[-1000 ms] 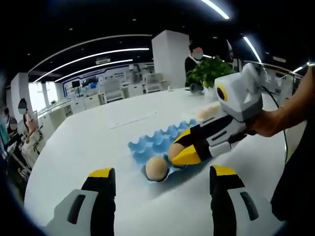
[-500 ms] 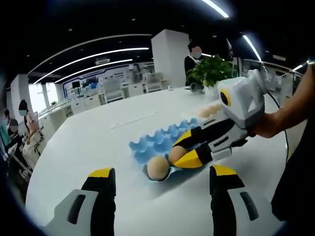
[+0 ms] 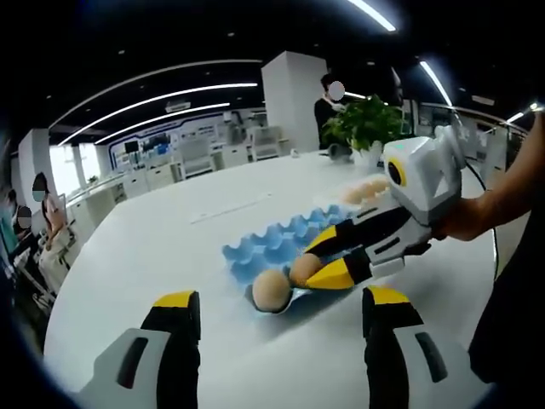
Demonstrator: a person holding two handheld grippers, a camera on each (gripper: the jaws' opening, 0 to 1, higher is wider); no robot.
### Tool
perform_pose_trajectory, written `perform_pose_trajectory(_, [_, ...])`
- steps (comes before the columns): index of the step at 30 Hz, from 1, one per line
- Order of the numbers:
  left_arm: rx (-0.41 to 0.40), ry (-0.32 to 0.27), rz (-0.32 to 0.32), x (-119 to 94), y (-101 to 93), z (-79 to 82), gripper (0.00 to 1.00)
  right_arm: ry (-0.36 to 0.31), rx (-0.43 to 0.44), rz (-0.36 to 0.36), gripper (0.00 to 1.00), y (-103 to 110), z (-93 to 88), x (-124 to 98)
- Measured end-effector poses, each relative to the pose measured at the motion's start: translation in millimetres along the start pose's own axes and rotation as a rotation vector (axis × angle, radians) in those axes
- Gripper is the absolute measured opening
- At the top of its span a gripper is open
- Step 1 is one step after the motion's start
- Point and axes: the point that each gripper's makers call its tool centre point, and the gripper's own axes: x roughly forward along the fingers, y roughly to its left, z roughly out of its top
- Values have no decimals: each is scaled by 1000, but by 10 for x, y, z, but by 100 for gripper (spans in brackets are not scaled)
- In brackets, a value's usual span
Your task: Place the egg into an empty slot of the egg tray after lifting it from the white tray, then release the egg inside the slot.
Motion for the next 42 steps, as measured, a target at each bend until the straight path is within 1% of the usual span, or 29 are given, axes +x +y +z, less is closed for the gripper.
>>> perform_pose_trajectory(3, [1, -3, -3, 5, -13, 12, 79, -1, -3, -5, 24, -7, -10, -32])
perform_pose_trajectory(8, [5, -9, -7, 10, -30, 36, 78, 0, 28, -27, 23, -70, -30, -134])
perform_pose_trajectory(12, [8, -7, -16, 18, -62, 33, 78, 8, 51, -54, 22, -146, -104, -224])
perform_pose_trajectory(15, [9, -13, -21, 19, -83, 50, 78, 0, 61, -80, 19, -212, -112, -316])
perform_pose_trajectory(19, [-2, -21, -21, 19, -85, 73, 78, -8, 72, -105, 19, -279, -123, -433])
perform_pose_trajectory(22, [5, -19, -24, 23, -94, 76, 78, 0, 54, -143, 19, -376, -187, -527])
perform_pose_trajectory(24, [7, -20, -30, 25, -113, 80, 77, 9, 83, -169, 19, -459, -249, -602])
perform_pose_trajectory(28, [9, -18, -37, 25, -144, 82, 76, 8, 88, -224, 19, -609, -330, -782])
perform_pose_trajectory(31, [7, -15, -41, 28, -156, 78, 76, 15, 121, -265, 19, -715, -419, -908])
perform_pose_trajectory(37, [14, -15, -46, 32, -165, 88, 75, 33, 135, -304, 20, -826, -530, -1061])
perform_pose_trajectory(42, [13, -17, -43, 29, -163, 97, 75, 35, 143, -364, 20, -976, -596, -1255])
